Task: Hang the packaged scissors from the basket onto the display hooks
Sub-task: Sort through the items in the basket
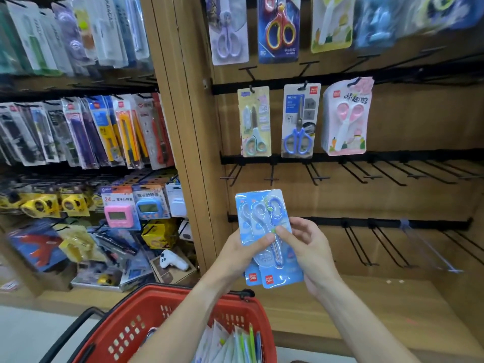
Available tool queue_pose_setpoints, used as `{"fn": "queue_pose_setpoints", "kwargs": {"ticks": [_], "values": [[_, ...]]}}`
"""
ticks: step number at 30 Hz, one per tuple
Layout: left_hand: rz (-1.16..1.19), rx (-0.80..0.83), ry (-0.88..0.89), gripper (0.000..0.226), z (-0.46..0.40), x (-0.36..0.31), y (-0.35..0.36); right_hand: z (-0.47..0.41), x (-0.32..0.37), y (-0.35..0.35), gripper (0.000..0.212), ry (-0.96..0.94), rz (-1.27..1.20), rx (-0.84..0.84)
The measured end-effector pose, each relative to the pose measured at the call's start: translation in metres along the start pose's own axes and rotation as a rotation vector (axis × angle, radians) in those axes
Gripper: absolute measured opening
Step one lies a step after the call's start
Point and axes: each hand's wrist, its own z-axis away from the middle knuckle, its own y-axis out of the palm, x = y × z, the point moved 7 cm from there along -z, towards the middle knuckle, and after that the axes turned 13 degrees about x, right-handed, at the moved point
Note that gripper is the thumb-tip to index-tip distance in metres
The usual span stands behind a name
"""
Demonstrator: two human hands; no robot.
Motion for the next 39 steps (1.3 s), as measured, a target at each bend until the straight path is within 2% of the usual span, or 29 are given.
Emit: {"fn": "queue_pose_setpoints", "kwargs": {"ticks": [2,5,8,11,13,15,18,21,24,26,29,30,33,34,37,39], "values": [[-0.060,0.055,-0.035,0.036,0.002,-0.004,-0.006,-0.006,0.009,-0.004,0.058,0.012,0.128,0.029],[-0.211,0.167,-0.143,0.036,0.006,-0.010,-0.020,-0.020,0.043,-0.011,0.090,-0.109,0.440,0.126],[-0.401,0.340,-0.306,0.036,0.008,-0.016,-0.032,-0.034,0.081,0.013,0.109,-0.212,0.920,0.507],[-0.561,0.514,-0.484,0.037,0.007,-0.023,-0.033,-0.038,0.080,0.055,0.127,-0.121,1.517,0.904],[-0.647,0.597,-0.575,0.036,0.006,-0.031,-0.032,-0.037,0.065,0.077,0.136,-0.043,1.772,1.033],[-0.685,0.626,-0.626,0.032,0.004,-0.037,-0.035,-0.034,0.046,0.092,0.129,0.008,1.868,1.090],[-0.692,0.612,-0.646,0.029,0.005,-0.042,-0.045,-0.032,0.033,0.098,0.094,-0.029,1.841,1.059],[-0.587,0.553,-0.590,0.049,0.007,-0.045,-0.055,-0.026,0.032,0.090,0.070,-0.061,1.606,0.995],[-0.138,0.436,-0.516,0.073,0.015,-0.040,-0.070,-0.019,0.025,0.072,0.058,0.001,1.241,0.881],[0.183,0.335,-0.384,0.092,0.017,-0.034,-0.084,-0.017,0.024,0.058,0.051,0.072,0.912,0.769],[0.423,0.187,-0.154,0.109,0.014,-0.019,-0.083,-0.021,0.020,0.048,0.044,0.105,0.536,0.531],[0.427,0.140,-0.093,0.104,0.012,-0.011,-0.074,-0.023,0.015,0.047,0.042,0.111,0.438,0.440],[0.367,0.111,-0.010,0.062,0.003,0.005,-0.028,-0.025,0.001,0.050,0.036,0.105,0.295,0.223],[0.384,0.109,-0.013,0.057,0.000,0.008,-0.015,-0.025,-0.003,0.050,0.037,0.089,0.296,0.174],[0.371,0.070,-0.018,0.052,-0.009,0.008,-0.003,-0.018,-0.005,0.038,0.056,0.033,0.303,0.040],[0.303,0.057,-0.019,0.044,-0.013,0.005,0.000,-0.016,-0.005,0.027,0.050,-0.019,0.307,0.004]]}}
